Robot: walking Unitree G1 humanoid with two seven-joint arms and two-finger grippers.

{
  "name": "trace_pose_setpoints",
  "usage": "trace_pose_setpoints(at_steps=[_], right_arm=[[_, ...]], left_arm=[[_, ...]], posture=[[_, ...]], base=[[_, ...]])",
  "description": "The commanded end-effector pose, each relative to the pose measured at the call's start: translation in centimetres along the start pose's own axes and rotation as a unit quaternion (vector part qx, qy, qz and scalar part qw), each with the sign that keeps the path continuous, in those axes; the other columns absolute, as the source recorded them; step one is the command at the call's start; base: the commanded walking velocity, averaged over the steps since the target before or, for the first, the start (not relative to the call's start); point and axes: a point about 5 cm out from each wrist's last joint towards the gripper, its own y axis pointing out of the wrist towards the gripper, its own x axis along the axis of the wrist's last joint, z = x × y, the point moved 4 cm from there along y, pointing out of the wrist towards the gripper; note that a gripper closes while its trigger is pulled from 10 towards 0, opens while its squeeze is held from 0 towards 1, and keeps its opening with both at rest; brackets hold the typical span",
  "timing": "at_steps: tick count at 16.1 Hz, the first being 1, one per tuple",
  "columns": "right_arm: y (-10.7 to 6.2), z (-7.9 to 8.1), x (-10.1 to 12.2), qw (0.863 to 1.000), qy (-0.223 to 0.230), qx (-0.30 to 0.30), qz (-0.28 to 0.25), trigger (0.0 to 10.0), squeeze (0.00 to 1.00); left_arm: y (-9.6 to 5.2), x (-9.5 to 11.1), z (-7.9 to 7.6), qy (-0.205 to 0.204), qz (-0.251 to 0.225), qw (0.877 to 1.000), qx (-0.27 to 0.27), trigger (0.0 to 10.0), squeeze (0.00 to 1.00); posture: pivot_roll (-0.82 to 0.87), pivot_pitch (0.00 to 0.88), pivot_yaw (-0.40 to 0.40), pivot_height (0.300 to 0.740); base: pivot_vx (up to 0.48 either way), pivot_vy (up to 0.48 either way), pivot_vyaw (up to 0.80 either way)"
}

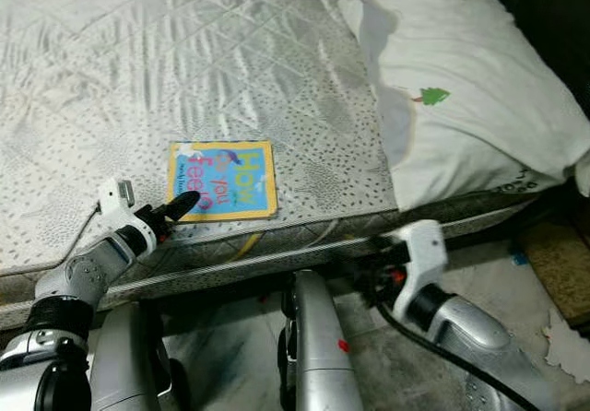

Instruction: Clean up the room

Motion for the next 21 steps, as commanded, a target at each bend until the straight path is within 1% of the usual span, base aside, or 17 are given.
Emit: trace_pose_setpoints(at_steps=[1,3,4,6,7,8,9,12,17,21], right_arm=[[-0.2,0.4,-0.2,1.0,-0.003,0.013,0.012,10.0,0.0],[0.1,0.0,-0.1,1.0,-0.004,-0.003,0.006,10.0,0.0],[0.2,0.1,0.1,1.0,-0.01,-0.003,0.005,10.0,0.0],[0.1,0.2,0.4,1.0,-0.011,-0.004,0.005,10.0,0.0],[0.1,-0.2,0.6,1.0,-0.017,-0.02,0.0,10.0,0.0],[0.1,-0.6,0.7,0.999,-0.023,-0.029,-0.002,10.0,0.0],[0.1,-1.0,0.9,0.999,-0.03,-0.042,-0.006,10.0,0.0],[0.3,-1.4,1.2,0.998,-0.035,-0.055,-0.013,10.0,0.0],[0.6,-2.2,1.3,0.996,-0.043,-0.078,-0.021,10.0,0.0],[0.8,-2.4,1.4,0.995,-0.048,-0.087,-0.028,10.0,0.0]], left_arm=[[0.1,-3.2,0.1,-0.043,0.05,0.998,-0.016,10.0,0.0],[-0.1,-3.8,0.1,-0.071,0.065,0.995,-0.034,10.0,0.0],[-0.2,-4.4,0.0,-0.091,0.085,0.991,-0.049,10.0,0.0],[-0.3,-5.1,-0.3,-0.118,0.105,0.985,-0.067,10.0,0.0],[-0.3,-5.5,-0.5,-0.133,0.115,0.982,-0.074,10.0,0.0],[-0.3,-5.7,-0.9,-0.141,0.12,0.979,-0.088,6.9,0.0],[-0.2,-5.7,-1.2,-0.15,0.121,0.977,-0.095,0.0,0.0],[0.0,-5.5,-1.2,-0.161,0.117,0.976,-0.09,0.0,0.0],[0.0,-5.2,-1.0,-0.164,0.11,0.976,-0.088,0.0,0.0],[0.1,-5.0,-0.7,-0.16,0.101,0.979,-0.08,0.0,0.0]], posture=[[-0.27,0.277,-0.126,0.533],[-0.27,0.273,-0.121,0.533],[-0.27,0.272,-0.114,0.533],[-0.28,0.269,-0.108,0.533],[-0.28,0.265,-0.104,0.533],[-0.28,0.264,-0.103,0.533],[-0.28,0.262,-0.101,0.533],[-0.28,0.256,-0.099,0.533],[-0.27,0.242,-0.095,0.533],[-0.27,0.23,-0.093,0.533]], base=[[0.0,0.0,0.0],[0.0,0.0,0.0],[0.0,0.0,0.0],[0.0,0.0,0.0],[0.0,0.0,0.0],[0.0,0.0,0.0],[0.0,0.0,0.0],[0.0,0.0,0.0],[0.0,0.0,0.0],[0.0,0.0,0.0]])
